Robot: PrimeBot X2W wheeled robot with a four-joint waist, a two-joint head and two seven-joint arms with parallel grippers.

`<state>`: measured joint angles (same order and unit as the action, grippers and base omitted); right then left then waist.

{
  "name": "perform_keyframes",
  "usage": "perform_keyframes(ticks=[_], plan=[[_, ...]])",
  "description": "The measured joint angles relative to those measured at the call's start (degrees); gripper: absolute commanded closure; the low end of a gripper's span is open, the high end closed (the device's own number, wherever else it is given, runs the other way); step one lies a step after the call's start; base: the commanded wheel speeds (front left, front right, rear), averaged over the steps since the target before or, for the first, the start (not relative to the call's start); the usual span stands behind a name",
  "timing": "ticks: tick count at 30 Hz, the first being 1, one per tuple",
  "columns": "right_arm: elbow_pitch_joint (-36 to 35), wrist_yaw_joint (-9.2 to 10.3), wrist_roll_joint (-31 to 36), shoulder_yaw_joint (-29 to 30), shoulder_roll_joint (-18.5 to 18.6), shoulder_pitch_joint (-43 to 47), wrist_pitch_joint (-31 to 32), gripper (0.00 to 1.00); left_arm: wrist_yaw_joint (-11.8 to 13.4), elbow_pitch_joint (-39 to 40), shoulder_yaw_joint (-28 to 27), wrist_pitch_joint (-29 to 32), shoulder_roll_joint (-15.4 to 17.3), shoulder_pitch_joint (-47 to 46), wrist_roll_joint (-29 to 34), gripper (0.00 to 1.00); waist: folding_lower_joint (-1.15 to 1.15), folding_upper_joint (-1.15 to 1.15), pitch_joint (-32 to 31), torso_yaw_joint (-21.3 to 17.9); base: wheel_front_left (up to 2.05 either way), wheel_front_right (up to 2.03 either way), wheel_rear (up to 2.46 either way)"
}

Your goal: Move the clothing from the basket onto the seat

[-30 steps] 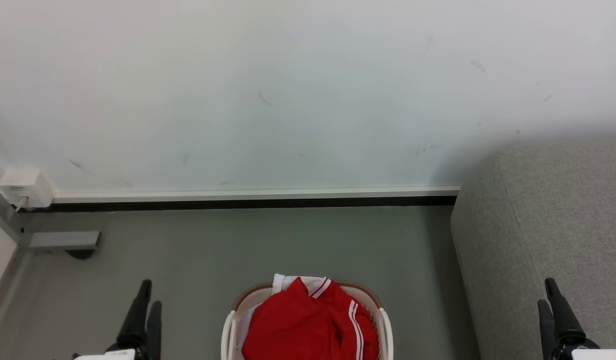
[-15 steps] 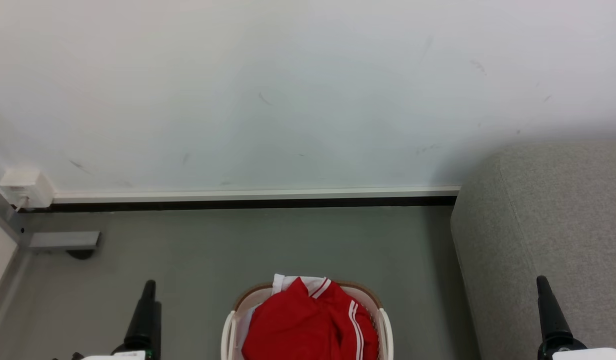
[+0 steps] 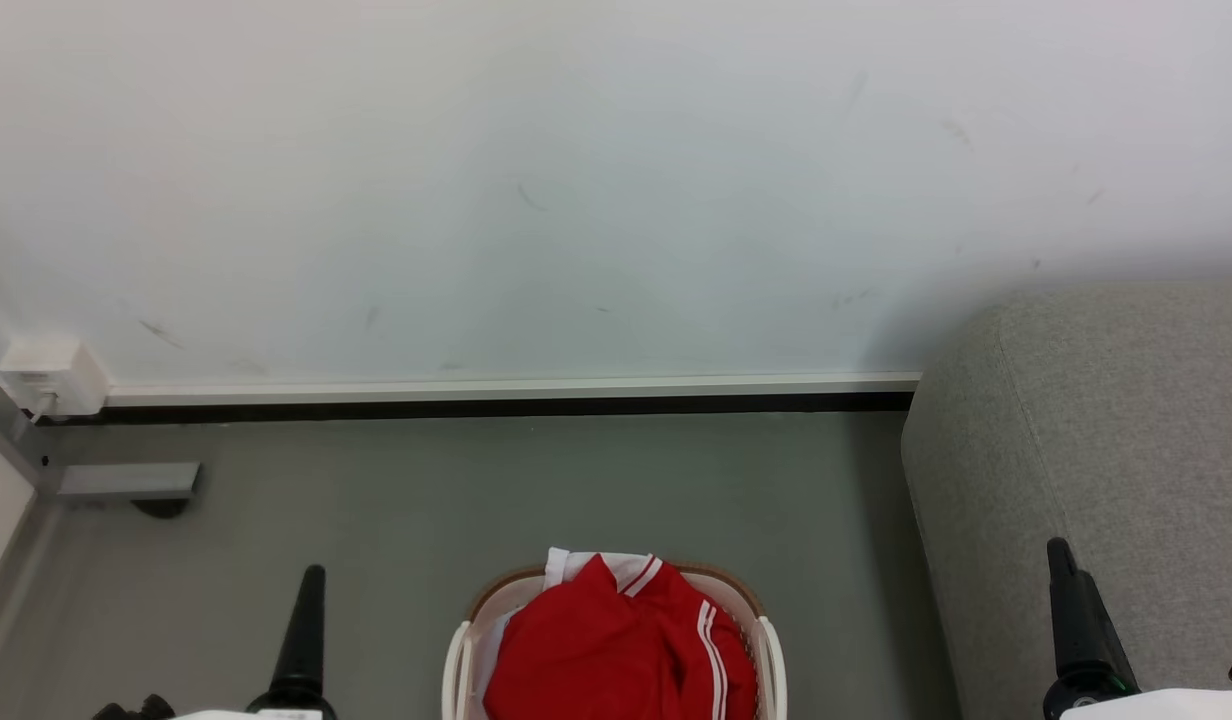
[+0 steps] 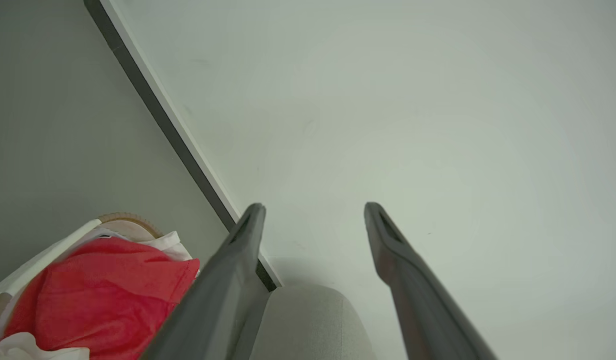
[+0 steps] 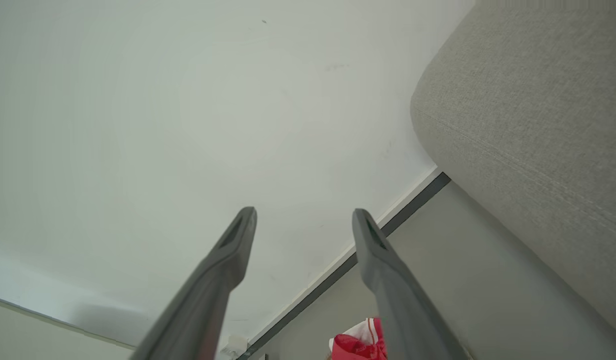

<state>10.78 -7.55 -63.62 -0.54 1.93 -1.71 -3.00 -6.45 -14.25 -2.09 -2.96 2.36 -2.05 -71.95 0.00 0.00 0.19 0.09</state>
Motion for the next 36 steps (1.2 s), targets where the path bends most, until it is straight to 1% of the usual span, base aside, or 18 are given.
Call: perform_keyframes(ticks=[16, 20, 29, 36], plan=[[-1.7, 0.0, 23.3, 0.4, 0.1, 0.2, -3.0, 0.0, 0.7, 1.8, -0.6, -2.8, 0.1, 0.7, 19.6, 0.0, 0.0, 0.0, 0.1, 0.0, 0.0, 0.0, 0.0], [-1.7, 0.0, 28.6, 0.3, 0.2, 0.2, -3.6, 0.0, 0.7, 2.1, -0.8, -3.6, 0.1, 0.9, 25.7, 0.0, 0.0, 0.0, 0.1, 0.0, 0.0, 0.0, 0.0], [-1.6, 0.0, 36.6, 0.2, 0.2, 0.2, -5.0, 0.0, 0.6, 4.0, -0.7, -5.2, 0.7, 1.6, 39.3, 0.0, 0.0, 0.0, 0.2, 0.1, 0.0, 0.0, 0.0], [-0.8, 0.0, 41.5, 0.6, 0.3, 0.2, -6.0, 0.0, 1.3, 4.8, -0.1, -6.1, 1.9, 2.6, 46.3, 0.0, 0.0, 0.0, 0.3, 0.1, 0.0, 0.0, 0.0]])
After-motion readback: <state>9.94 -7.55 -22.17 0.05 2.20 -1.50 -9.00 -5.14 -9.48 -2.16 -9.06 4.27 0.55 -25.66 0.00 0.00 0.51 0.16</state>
